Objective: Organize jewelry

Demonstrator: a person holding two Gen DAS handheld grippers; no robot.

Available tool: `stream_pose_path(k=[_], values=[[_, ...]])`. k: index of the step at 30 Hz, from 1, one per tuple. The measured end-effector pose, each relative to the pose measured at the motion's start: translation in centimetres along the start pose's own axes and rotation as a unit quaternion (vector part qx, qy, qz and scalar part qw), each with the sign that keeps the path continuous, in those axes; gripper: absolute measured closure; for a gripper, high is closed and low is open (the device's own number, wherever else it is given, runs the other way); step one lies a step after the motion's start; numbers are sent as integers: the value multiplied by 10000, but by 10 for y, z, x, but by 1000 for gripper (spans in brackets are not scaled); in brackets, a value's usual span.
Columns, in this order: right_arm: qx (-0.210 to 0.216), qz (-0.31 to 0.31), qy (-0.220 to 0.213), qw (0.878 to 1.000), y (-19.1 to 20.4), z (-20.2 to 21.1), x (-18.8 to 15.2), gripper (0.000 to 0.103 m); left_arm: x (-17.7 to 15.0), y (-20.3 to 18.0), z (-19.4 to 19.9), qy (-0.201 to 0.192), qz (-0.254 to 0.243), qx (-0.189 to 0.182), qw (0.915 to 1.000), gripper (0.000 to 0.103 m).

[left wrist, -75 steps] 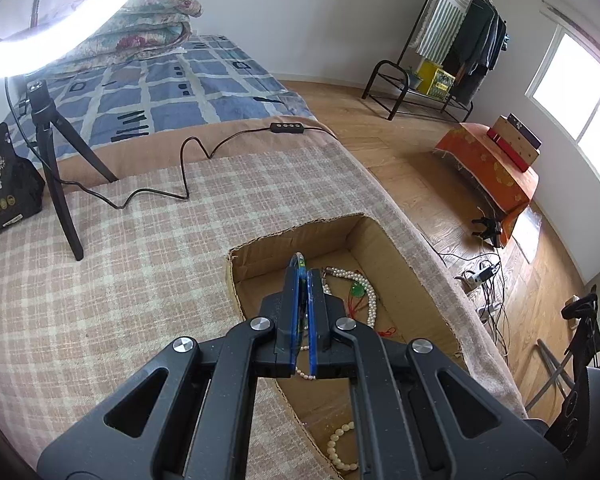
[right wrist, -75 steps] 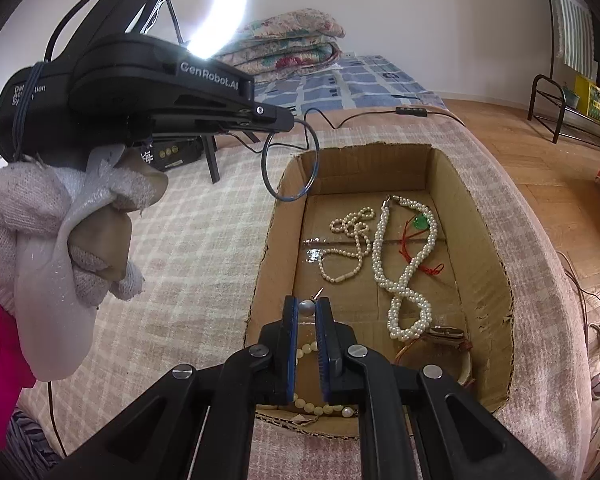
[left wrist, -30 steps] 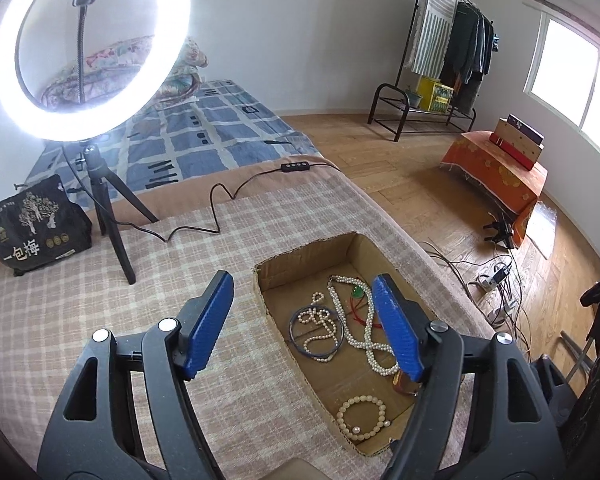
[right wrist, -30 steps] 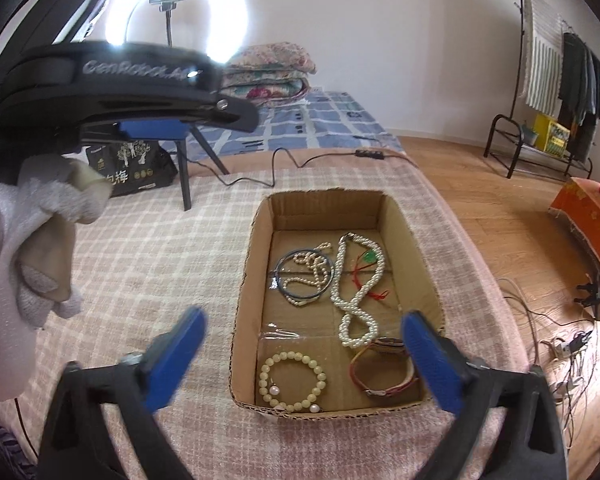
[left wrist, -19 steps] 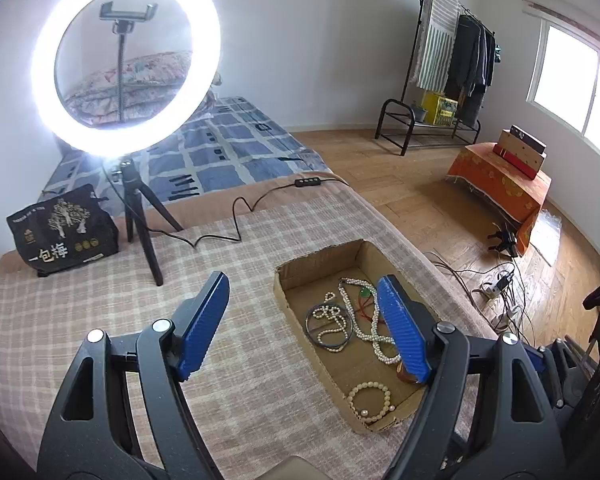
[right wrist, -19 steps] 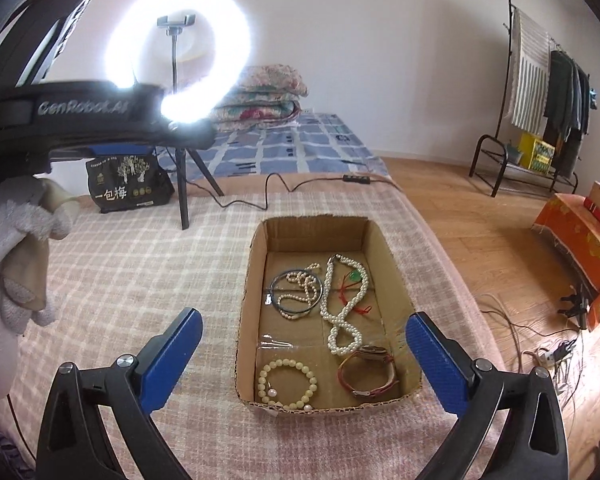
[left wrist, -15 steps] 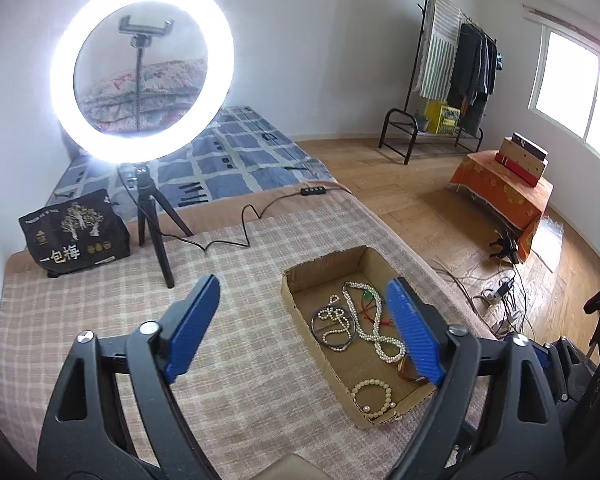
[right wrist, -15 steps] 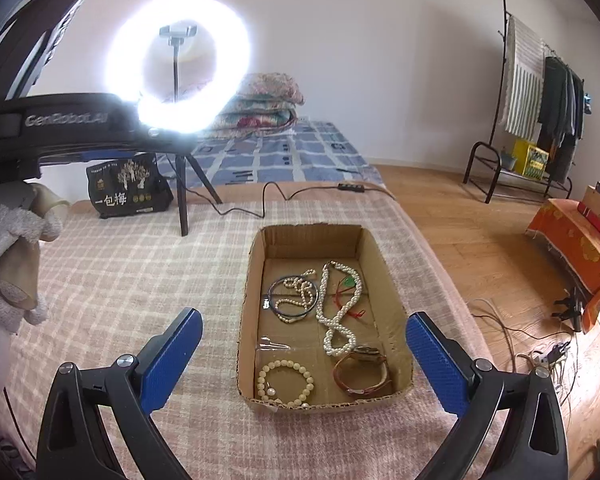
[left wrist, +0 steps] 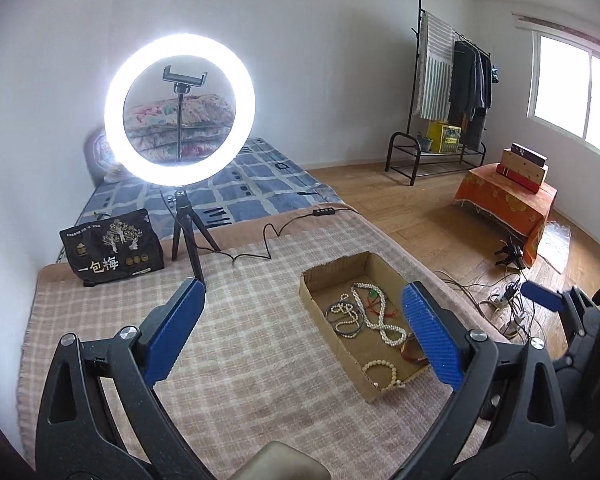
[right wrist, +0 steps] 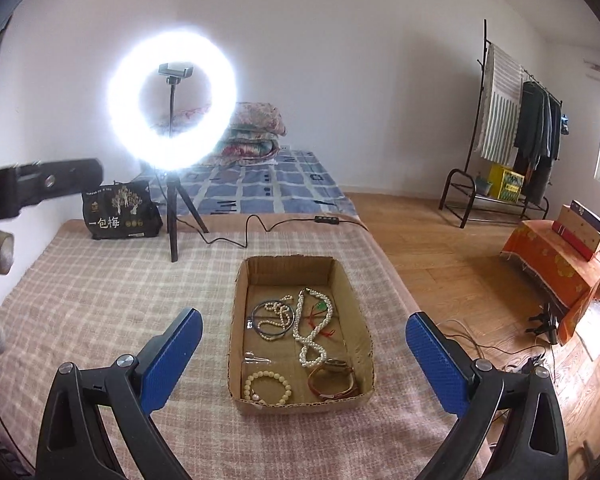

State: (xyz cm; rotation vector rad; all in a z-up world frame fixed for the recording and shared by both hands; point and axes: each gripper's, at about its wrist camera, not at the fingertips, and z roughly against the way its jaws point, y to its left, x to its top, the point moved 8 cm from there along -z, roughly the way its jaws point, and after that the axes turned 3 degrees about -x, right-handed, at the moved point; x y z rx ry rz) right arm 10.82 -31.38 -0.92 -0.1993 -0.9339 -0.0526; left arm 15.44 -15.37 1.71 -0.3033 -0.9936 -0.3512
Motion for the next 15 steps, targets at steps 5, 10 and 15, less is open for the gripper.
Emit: stream_pose_path(k=[5, 10, 15], values=[[-73, 16, -79, 9999, -2, 5, 3, 0, -13, -4, 18, -50, -110, 33, 9999, 2], [-171, -90, -157, 9997, -7, 2, 4, 0, -23, -7, 25, -18, -130, 39, 9999, 1], [-216, -252, -243, 9992, -12, -1, 7, 0, -31, -9, 30, 25, -133, 18, 9999, 1]])
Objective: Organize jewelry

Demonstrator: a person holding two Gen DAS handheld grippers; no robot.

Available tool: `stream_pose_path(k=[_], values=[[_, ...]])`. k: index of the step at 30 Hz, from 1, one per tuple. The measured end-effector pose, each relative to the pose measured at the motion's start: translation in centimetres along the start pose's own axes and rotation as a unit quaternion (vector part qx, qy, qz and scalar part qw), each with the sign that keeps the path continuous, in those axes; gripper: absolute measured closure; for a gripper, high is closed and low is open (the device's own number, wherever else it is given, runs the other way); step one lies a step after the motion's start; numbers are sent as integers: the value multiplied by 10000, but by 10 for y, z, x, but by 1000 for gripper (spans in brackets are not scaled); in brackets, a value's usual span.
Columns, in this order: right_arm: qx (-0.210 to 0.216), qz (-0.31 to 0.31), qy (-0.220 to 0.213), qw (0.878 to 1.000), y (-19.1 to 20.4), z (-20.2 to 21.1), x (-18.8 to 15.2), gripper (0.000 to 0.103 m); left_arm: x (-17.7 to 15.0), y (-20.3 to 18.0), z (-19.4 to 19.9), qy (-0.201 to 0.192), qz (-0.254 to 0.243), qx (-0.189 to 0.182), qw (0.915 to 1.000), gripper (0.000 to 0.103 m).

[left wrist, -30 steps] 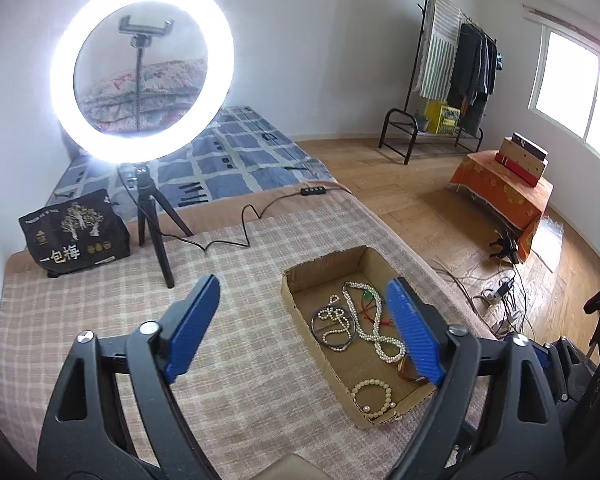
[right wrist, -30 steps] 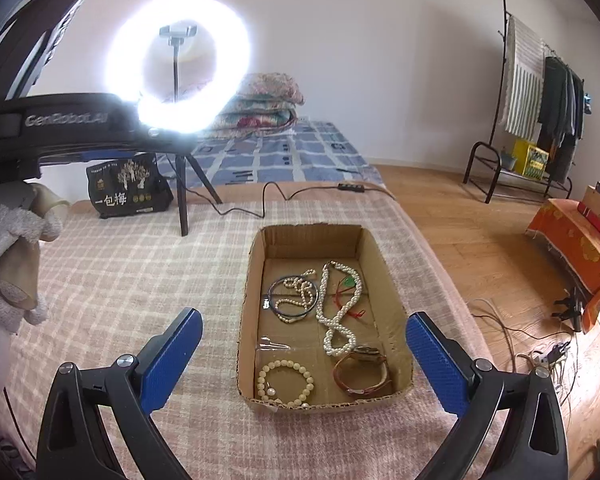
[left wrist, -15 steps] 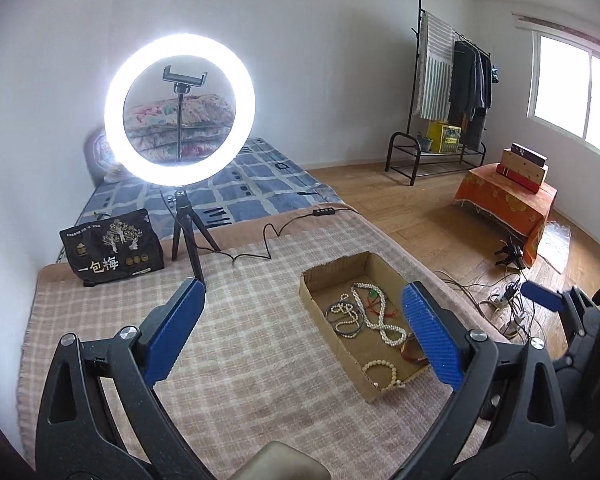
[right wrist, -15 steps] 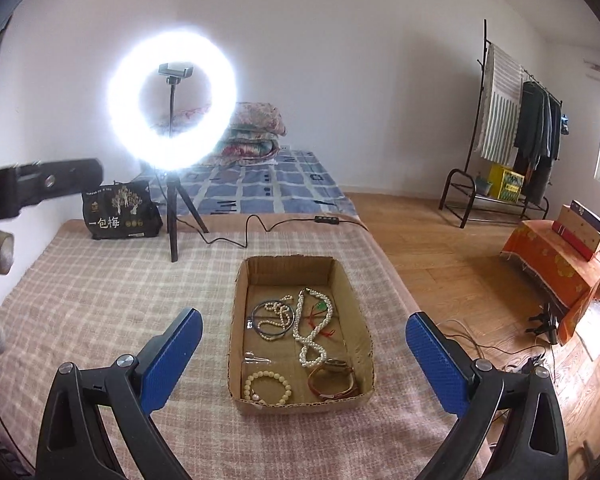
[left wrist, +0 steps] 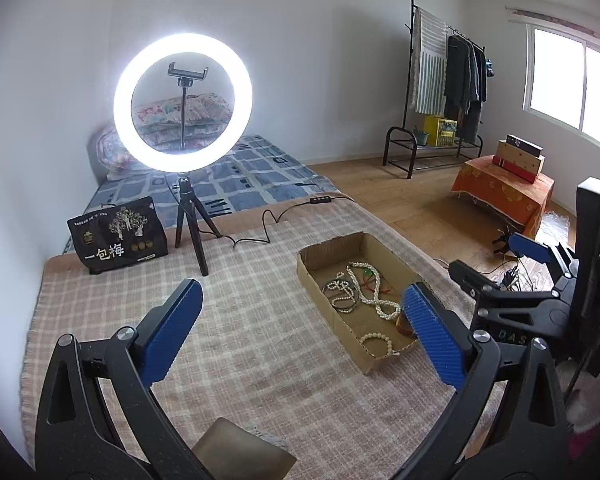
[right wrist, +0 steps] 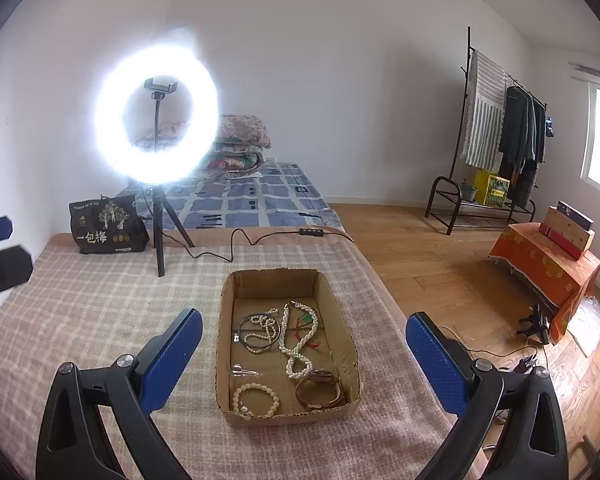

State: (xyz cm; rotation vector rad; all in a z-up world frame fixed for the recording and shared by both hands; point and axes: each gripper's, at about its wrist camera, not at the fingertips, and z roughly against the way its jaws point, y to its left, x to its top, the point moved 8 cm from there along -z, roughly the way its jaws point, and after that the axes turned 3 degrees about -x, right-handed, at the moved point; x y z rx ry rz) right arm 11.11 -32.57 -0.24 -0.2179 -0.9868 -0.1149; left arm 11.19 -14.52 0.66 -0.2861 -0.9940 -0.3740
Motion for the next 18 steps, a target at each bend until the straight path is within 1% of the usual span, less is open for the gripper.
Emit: stream_pose_path(k=[7, 12, 18], values=[[5, -77, -174, 9998, 3, 1, 1, 0, -10, -7, 0, 76, -43, -31, 10000, 1], [12, -17, -149, 9999, 6, -4, 0, 0, -14, -15, 1, 36, -238, 28, 9997, 1], [85, -169, -18, 9998, 1, -12, -4, 0, -14, -20, 1, -27, -359, 60, 9993, 1]])
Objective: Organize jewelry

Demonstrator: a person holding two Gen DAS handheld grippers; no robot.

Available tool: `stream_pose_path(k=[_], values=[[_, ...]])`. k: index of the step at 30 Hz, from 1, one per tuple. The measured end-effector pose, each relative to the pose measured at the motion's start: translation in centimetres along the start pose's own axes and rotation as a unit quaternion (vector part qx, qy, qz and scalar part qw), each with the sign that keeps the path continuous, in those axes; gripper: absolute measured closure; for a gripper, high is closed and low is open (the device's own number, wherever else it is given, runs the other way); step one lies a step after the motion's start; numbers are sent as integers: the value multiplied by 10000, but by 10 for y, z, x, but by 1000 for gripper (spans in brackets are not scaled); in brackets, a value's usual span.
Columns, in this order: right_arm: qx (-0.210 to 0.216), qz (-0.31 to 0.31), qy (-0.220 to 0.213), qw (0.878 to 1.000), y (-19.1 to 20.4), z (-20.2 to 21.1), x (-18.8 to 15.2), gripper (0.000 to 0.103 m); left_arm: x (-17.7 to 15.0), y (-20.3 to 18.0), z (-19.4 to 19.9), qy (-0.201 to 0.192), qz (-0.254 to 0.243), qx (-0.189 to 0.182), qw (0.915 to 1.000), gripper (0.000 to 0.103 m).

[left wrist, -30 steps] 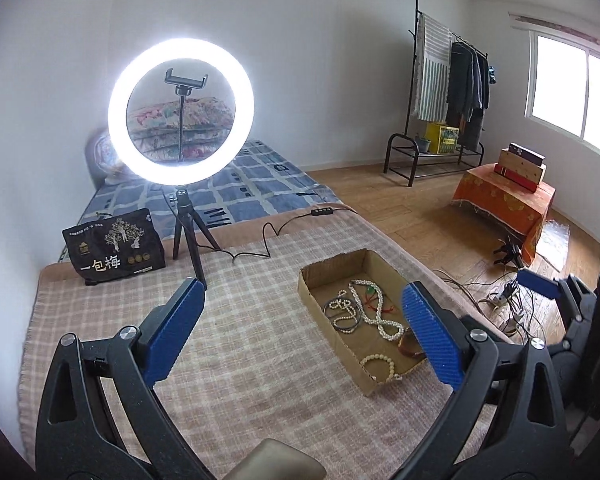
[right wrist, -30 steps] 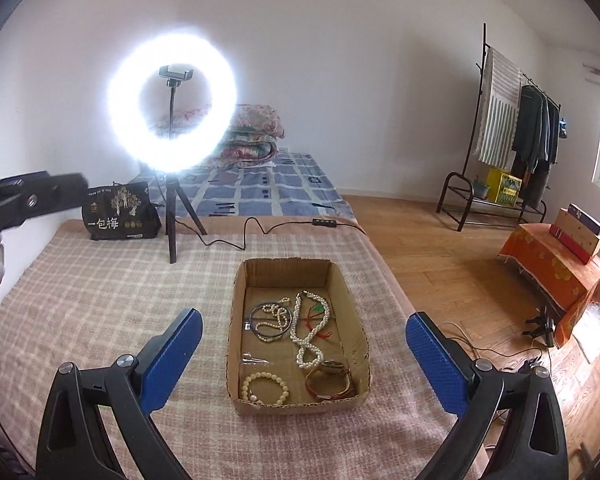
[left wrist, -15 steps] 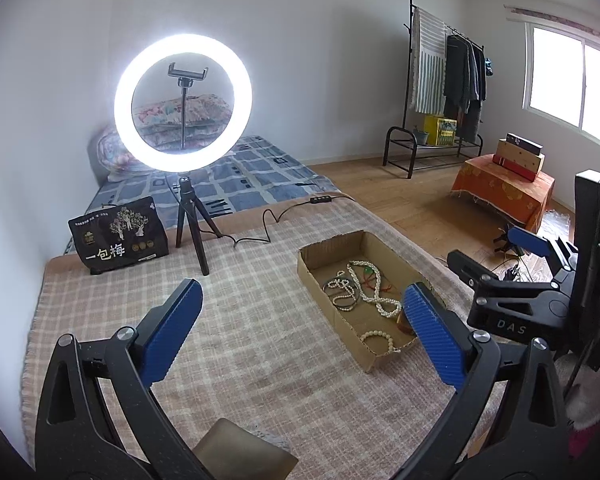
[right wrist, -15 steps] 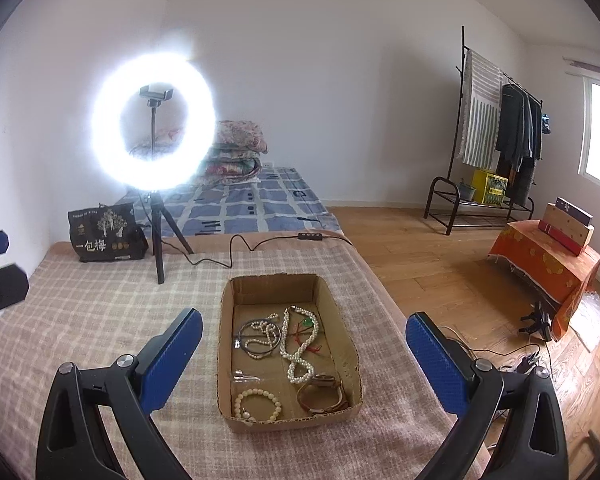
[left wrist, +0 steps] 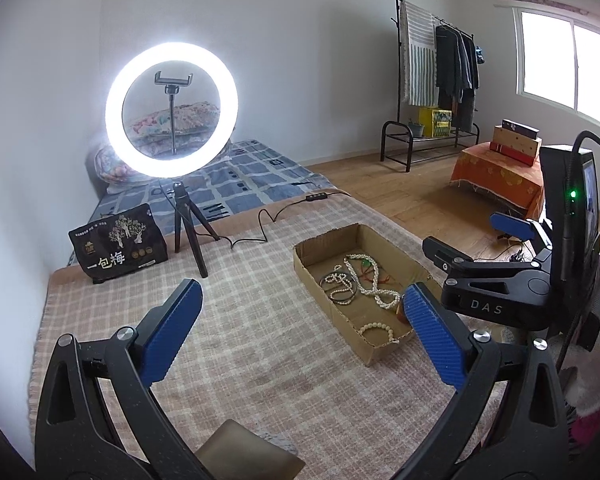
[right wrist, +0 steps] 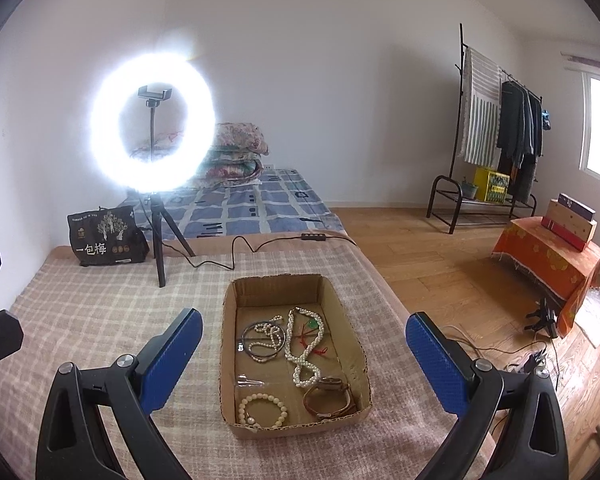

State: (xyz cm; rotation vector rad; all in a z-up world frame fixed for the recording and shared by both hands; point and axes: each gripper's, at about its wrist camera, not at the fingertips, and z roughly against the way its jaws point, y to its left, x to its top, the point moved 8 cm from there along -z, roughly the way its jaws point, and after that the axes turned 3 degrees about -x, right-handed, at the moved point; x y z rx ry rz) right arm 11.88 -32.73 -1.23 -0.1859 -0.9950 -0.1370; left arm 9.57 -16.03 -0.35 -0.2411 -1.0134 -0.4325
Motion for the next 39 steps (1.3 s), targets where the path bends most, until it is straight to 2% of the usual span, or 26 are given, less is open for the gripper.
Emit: stream_pose_path(k=[15, 39], values=[[121, 14, 76, 9999, 8, -3, -1, 0, -7, 1, -8, 126, -35, 52, 9999, 0], [152, 2, 132, 9998, 10, -4, -3, 0, -7, 1, -8, 120, -35, 55, 9999, 0]])
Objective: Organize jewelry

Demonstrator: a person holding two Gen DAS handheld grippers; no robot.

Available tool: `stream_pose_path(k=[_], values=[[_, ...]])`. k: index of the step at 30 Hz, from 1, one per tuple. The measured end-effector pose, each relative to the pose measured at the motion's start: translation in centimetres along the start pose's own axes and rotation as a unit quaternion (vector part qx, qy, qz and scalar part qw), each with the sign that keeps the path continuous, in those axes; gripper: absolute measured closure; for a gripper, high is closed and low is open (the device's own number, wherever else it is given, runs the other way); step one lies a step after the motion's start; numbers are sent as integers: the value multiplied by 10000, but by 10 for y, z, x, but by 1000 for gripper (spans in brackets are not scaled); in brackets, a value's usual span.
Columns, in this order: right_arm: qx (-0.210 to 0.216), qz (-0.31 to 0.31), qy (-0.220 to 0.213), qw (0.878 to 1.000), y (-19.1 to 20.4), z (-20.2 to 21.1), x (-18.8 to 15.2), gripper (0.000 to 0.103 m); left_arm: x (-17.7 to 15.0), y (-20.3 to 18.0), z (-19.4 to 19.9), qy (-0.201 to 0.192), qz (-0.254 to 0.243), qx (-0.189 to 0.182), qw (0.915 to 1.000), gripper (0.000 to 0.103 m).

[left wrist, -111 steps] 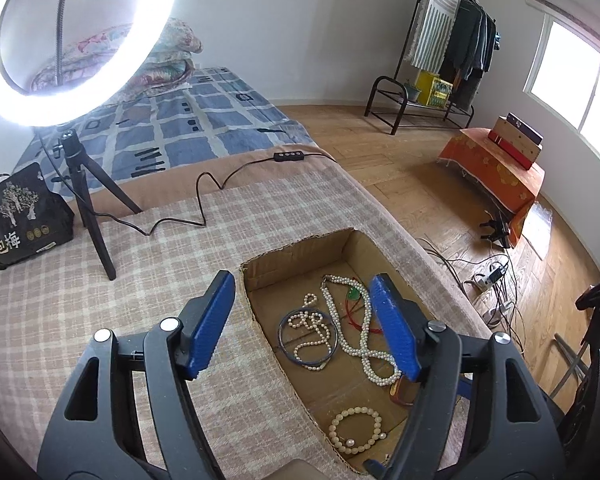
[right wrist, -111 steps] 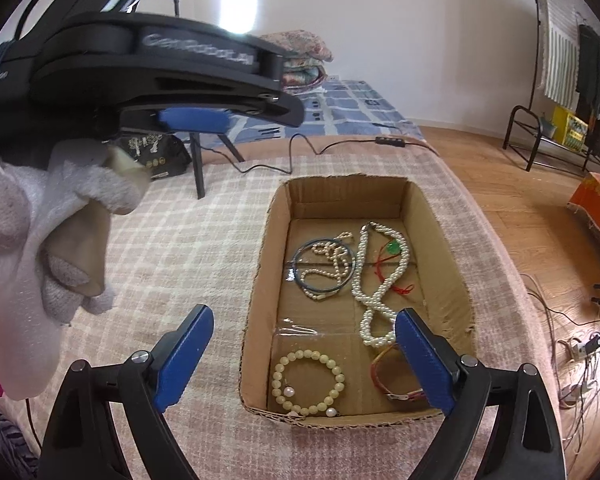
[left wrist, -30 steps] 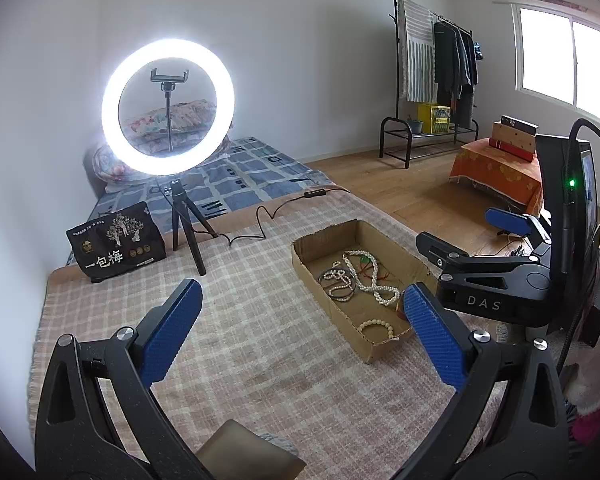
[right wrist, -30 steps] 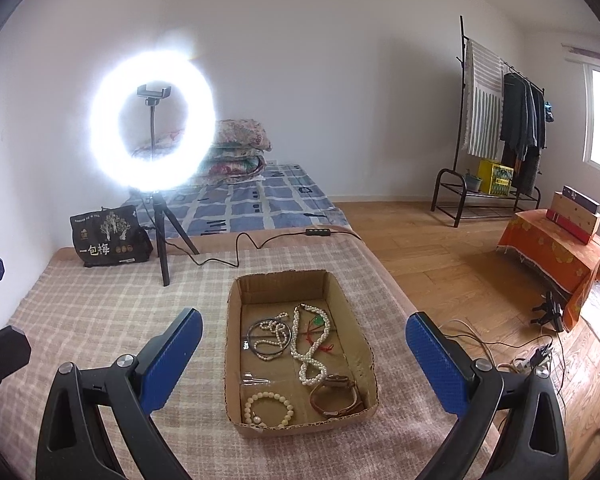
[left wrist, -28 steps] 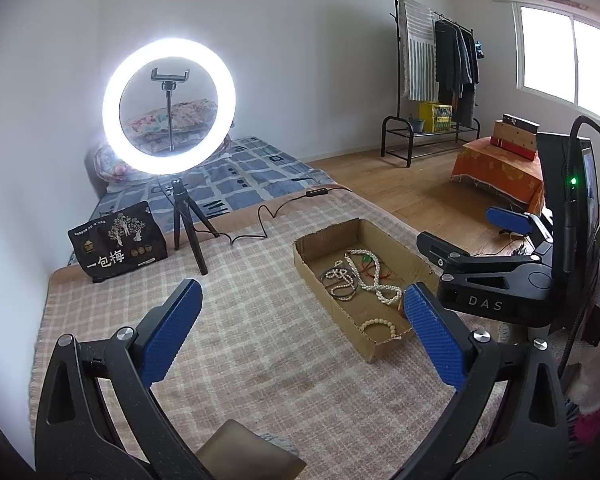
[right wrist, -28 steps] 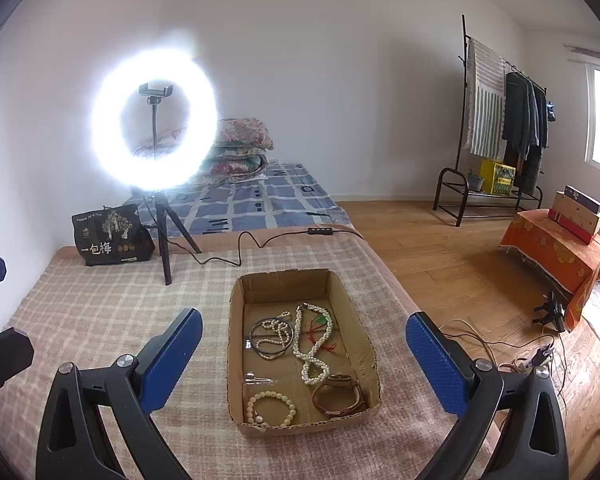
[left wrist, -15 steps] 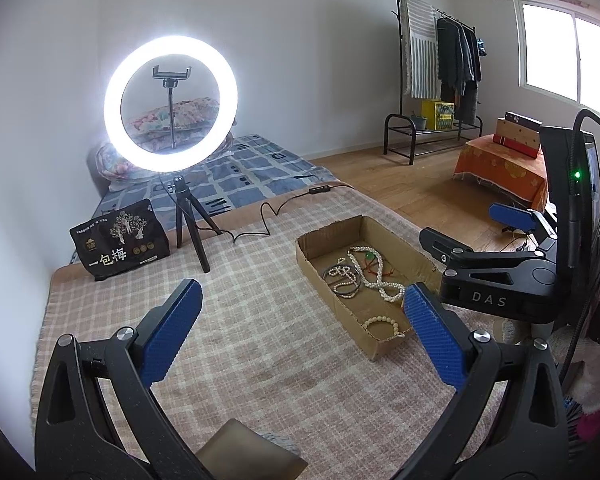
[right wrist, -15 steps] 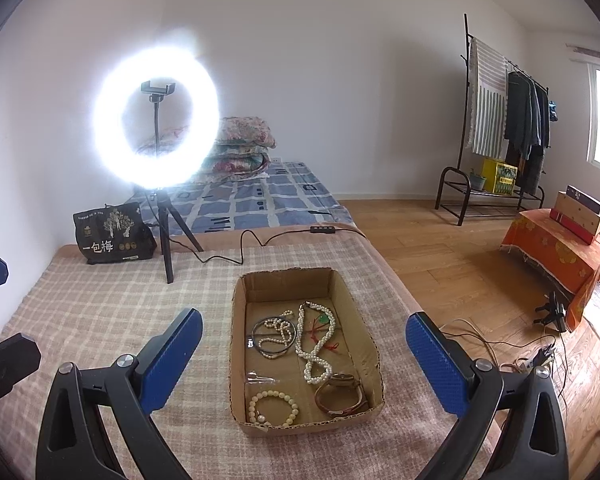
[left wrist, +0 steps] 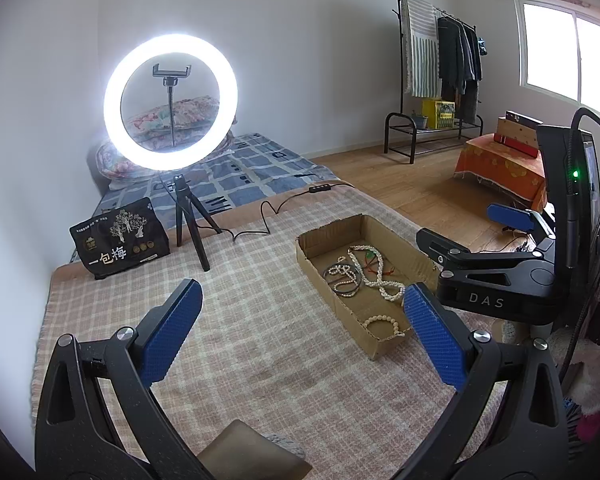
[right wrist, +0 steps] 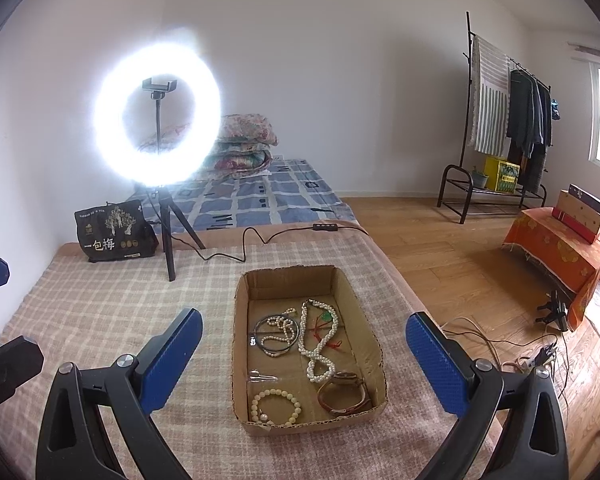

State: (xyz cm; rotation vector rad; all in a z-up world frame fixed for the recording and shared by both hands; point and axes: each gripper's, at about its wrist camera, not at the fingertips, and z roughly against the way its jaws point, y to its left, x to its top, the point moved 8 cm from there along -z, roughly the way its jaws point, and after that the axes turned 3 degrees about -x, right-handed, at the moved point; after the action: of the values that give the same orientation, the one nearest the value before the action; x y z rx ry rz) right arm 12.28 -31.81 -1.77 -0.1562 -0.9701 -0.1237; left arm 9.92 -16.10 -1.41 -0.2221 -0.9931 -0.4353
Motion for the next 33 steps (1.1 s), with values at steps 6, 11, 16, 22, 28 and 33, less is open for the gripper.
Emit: stream_pose_path(k=[6, 11, 16, 22, 28, 33], values=[[6, -3, 10, 10000, 0, -1, 0, 0, 0, 0, 0, 3, -1, -7, 10000, 0], [19, -1, 22, 10000, 1, 0, 0, 0, 0, 0, 0, 0, -1, -4, 10000, 0], [34, -13, 39, 10000, 2, -1, 0, 0, 0, 0, -1, 6, 1, -12, 10000, 0], [56, -24, 64, 10000, 2, -3, -1, 0, 0, 0, -1, 8, 1, -11, 10000, 0], [63, -32, 73, 9999, 2, -3, -1, 0, 0, 0, 0, 1, 6, -5, 10000, 0], [68, -32, 78, 9999, 2, -3, -1, 0, 0, 0, 0, 8, 0, -11, 10000, 0]])
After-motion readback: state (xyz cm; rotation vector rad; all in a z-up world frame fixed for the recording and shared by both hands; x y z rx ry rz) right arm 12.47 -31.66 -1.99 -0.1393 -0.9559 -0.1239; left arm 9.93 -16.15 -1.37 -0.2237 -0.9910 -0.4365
